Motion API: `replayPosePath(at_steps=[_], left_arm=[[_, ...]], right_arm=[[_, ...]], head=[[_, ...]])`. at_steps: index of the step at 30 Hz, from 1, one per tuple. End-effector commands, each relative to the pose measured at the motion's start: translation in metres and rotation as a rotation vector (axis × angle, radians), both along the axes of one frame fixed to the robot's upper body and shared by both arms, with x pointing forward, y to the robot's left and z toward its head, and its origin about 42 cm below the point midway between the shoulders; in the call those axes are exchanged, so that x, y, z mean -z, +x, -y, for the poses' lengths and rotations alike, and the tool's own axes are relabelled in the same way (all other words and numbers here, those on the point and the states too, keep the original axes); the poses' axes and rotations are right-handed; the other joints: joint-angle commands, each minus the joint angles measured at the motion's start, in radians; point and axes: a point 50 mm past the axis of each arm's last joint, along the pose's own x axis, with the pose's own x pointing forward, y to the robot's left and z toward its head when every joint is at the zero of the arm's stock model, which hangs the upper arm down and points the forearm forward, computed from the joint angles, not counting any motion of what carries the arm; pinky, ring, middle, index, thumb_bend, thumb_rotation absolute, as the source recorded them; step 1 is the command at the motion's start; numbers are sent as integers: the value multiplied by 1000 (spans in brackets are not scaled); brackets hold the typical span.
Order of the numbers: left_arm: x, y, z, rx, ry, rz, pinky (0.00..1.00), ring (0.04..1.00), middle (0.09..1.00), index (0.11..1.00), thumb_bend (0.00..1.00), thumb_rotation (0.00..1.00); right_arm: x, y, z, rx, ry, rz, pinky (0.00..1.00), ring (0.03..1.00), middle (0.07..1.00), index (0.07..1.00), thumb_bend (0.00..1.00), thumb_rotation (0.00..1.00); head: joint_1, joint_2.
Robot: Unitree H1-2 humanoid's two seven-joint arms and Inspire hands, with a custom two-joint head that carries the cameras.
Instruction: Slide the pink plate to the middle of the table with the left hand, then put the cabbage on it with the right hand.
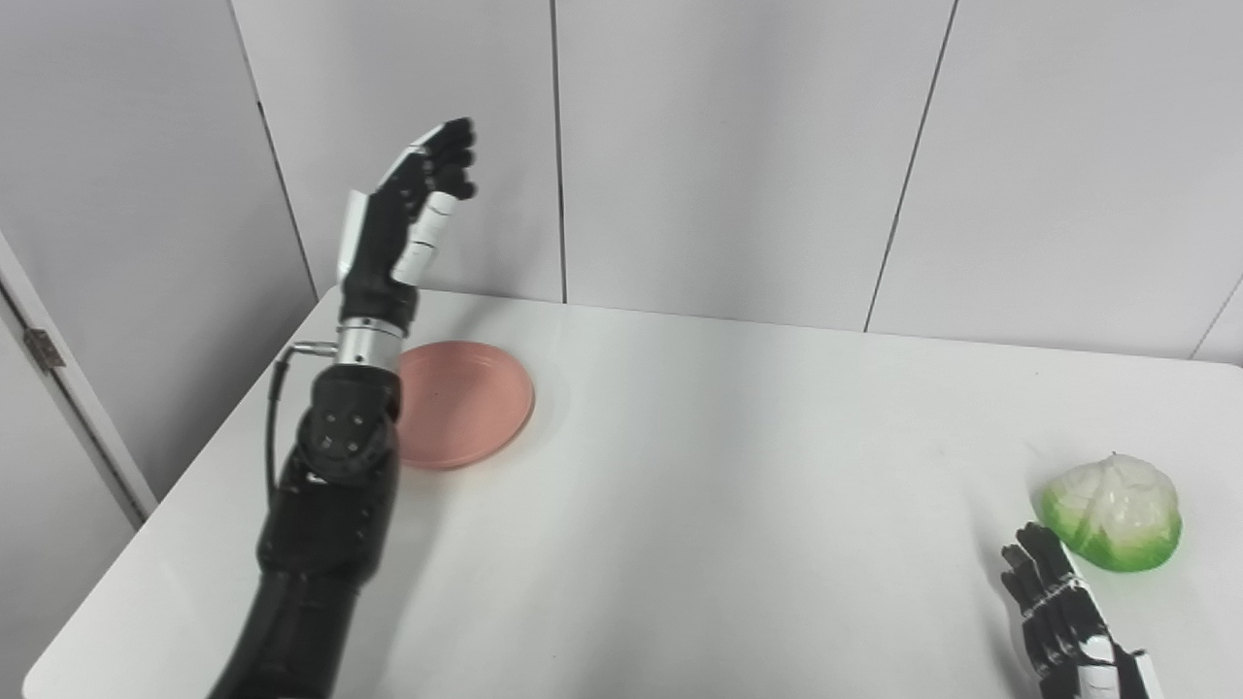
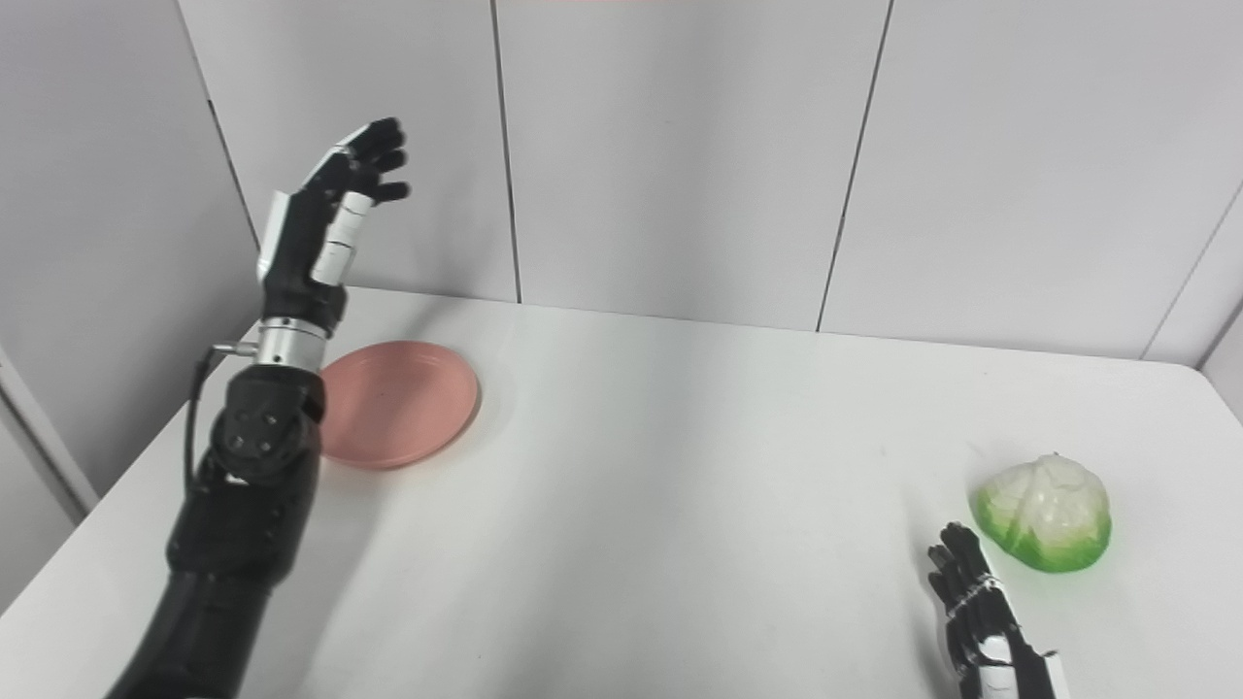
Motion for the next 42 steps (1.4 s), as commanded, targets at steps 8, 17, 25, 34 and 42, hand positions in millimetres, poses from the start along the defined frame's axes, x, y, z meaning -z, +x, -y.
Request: replayPosePath(at_steps=[8, 17, 25, 34, 42], left_arm=[[3, 44, -72, -171, -161, -143, 712, 813, 792, 746, 758, 763], [54, 41, -95, -126, -328, -334, 763, 850, 824, 770, 836, 765], [94, 31, -85, -71, -369, -430, 760, 854, 841, 748, 807, 703], [132, 16, -54, 91, -369, -485, 740, 862, 867, 799, 894, 724], [140, -7, -9, 319, -329, -447, 699, 841, 867, 805, 931, 771]], right_arm=[[5, -8, -12, -19, 19, -67, 966, 933, 945, 909, 871, 957], [-3, -14, -11, -13, 5, -67, 949, 930, 932, 902, 869, 957], [-9, -16, -10, -11, -7, -62, 944, 925, 931, 903, 860, 956], [-15, -15, -14, -11, -4, -68, 949, 920, 935, 897, 882, 965], [-18, -13, -17, -10, -14, -63, 930, 908, 921, 885, 886, 1000]], head=[[-18, 40], [-24, 62], [-30, 91], [-51, 121], [-67, 139]])
